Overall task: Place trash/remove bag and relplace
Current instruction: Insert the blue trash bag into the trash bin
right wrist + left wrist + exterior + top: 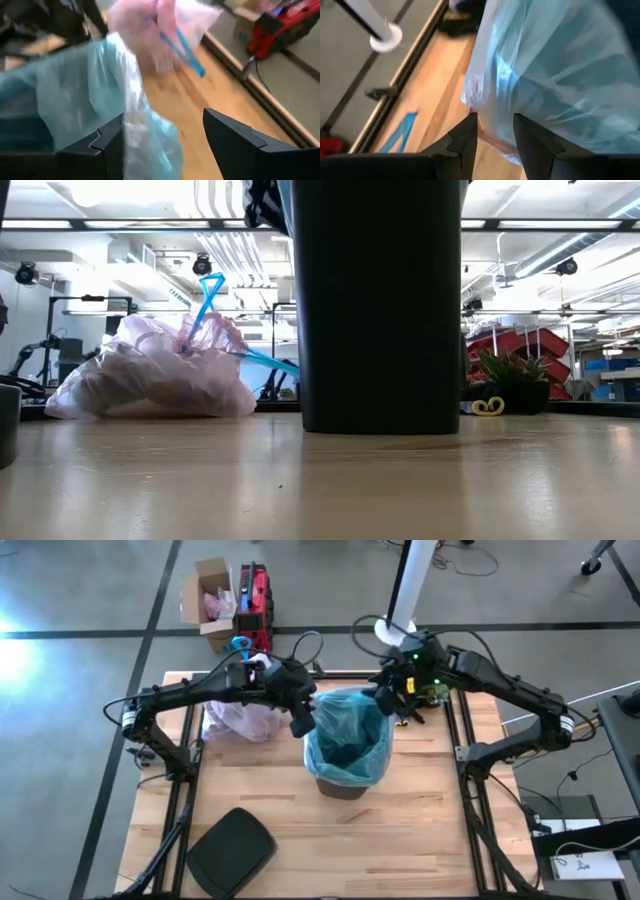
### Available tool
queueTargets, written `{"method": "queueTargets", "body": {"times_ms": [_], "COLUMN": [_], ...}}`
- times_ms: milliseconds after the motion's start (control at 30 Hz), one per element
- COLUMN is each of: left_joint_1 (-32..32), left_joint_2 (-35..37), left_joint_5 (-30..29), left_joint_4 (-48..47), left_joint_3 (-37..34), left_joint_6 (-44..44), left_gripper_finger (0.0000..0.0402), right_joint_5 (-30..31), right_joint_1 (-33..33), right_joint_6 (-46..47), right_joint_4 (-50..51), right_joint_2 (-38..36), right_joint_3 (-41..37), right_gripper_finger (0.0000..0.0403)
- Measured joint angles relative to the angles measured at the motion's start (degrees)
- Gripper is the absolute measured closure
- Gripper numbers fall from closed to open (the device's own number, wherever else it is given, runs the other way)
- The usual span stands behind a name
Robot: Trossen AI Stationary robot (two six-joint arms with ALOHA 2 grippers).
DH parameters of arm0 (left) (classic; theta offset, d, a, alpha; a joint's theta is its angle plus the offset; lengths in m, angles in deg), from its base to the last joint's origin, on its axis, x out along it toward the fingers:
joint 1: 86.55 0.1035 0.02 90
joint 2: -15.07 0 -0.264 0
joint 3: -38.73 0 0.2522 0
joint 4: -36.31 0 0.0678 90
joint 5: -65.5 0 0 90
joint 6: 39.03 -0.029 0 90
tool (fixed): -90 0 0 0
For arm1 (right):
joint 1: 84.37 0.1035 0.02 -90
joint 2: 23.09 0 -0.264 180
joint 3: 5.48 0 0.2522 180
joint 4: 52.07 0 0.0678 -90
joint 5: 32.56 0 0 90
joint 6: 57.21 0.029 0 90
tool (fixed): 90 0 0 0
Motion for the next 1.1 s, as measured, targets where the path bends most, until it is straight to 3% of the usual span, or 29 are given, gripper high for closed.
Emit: {"method": "queueTargets", "body": {"times_ms": [133,367,533,900,1100], "left_joint_1": [0.0,0.0,0.0,-1.25,-5.38], "left_joint_2": [0.57,0.38,0.55,5.39,8.48], "left_joint_5": [0.06,0.09,4.06,9.03,8.7], "left_joint_4": [1.51,3.33,5.52,5.59,5.59], "left_joint_3": [-0.01,-4.75,-8.84,-9.16,-9.25], "left_joint_6": [-0.77,-3.0,-2.48,-1.28,0.33], "left_gripper_finger": [0.0283,0.0288,0.03,0.0287,0.0276], "right_joint_5": [3.04,2.24,2.18,2.32,-2.93], "right_joint_1": [-2.07,-4.67,-4.67,-4.66,-4.65], "right_joint_6": [3.3,9.39,11.11,6.27,3.88], "right_joint_4": [0.02,1.46,1.51,7.94,12.57], "right_joint_2": [-0.73,-0.73,-0.79,-5.88,-11.47], "right_joint_3": [-0.08,-3.44,-6.5,-7.78,-7.78], "right_gripper_finger": [0.0178,0.0167,0.0171,0.017,0.0156]}}
